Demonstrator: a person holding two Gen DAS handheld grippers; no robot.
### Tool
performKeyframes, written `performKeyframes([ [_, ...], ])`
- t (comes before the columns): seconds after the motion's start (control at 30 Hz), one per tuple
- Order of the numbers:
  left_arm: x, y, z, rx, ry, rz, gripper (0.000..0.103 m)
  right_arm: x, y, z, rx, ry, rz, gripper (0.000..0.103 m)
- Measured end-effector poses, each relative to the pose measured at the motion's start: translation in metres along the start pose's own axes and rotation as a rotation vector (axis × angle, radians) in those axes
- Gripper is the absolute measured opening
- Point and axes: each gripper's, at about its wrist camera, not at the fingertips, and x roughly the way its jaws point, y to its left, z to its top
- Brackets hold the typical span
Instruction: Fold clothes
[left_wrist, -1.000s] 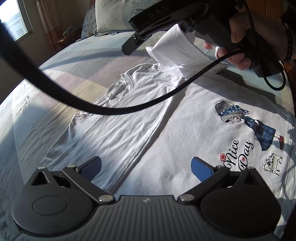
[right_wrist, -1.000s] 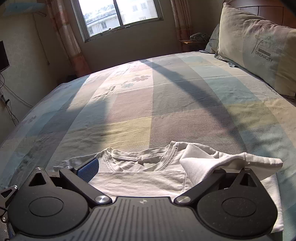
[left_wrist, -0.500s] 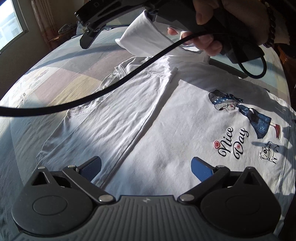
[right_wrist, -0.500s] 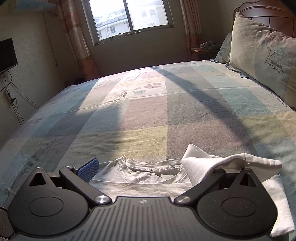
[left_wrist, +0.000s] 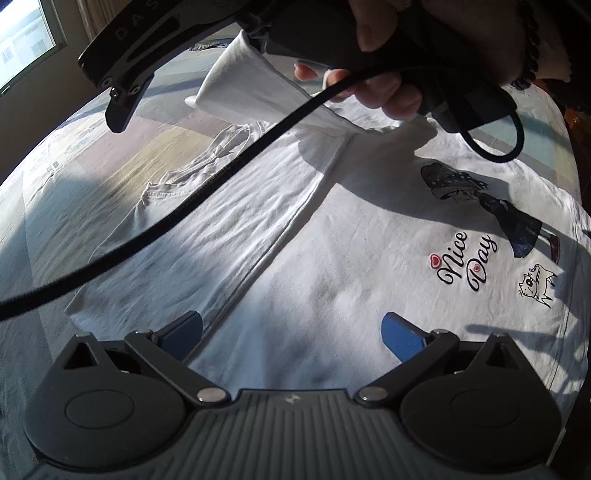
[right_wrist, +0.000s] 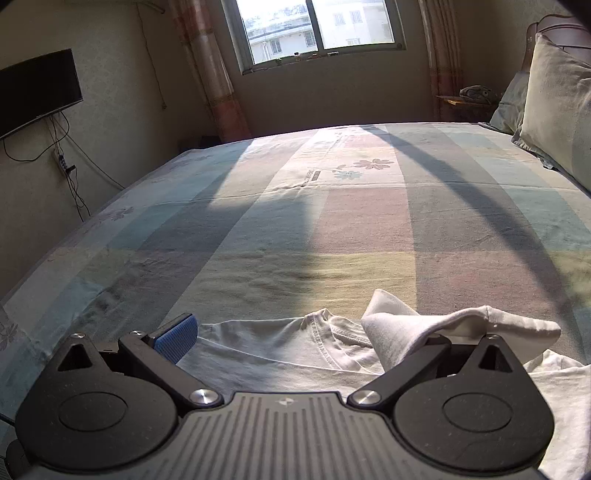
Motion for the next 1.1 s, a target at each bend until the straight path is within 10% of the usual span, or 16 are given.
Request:
performKeyframes([
  [0.6, 0.006, 0.008, -0.023, -0.059, 0.042, -0.008, 0.102, 0.051, 0.002, -0.052, 0.097, 0.246, 0.072, 0.103],
  [0.93, 0.008, 0.005, -0.038, -0.101, 0.068, -0.054, 0.102, 0.036, -0.059, -0.062, 0.470, 0.164, 0.017, 0.103],
  [1.1, 0.011, 0.003, -0.042, -0.106, 0.075, -0.070, 0.102, 0.041, -0.033, -0.046, 0.321, 0.133, 0.056, 0.103],
])
